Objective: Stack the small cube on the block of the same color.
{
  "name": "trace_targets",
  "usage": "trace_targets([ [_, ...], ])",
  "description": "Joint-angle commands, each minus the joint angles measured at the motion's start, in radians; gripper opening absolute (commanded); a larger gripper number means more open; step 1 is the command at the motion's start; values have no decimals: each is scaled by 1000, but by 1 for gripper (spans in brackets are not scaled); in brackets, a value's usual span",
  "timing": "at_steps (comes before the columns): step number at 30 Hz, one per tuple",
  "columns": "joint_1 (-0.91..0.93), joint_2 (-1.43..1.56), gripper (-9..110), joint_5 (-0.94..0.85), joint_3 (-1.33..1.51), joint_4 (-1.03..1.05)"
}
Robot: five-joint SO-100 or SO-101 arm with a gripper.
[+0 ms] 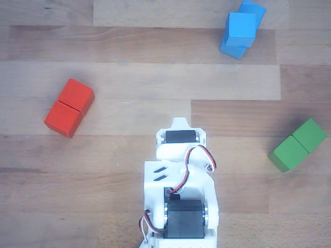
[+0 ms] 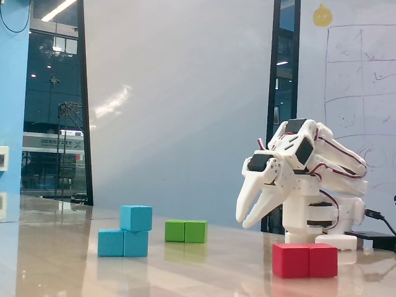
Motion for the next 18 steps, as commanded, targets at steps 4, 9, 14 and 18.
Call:
trace_targets([
  [4,18,32,5,38,-11,5],
  [9,18,32,5,60,-12,5],
  [14,18,32,5,58,-14,5],
  [18,18,32,5,58,-14,5],
])
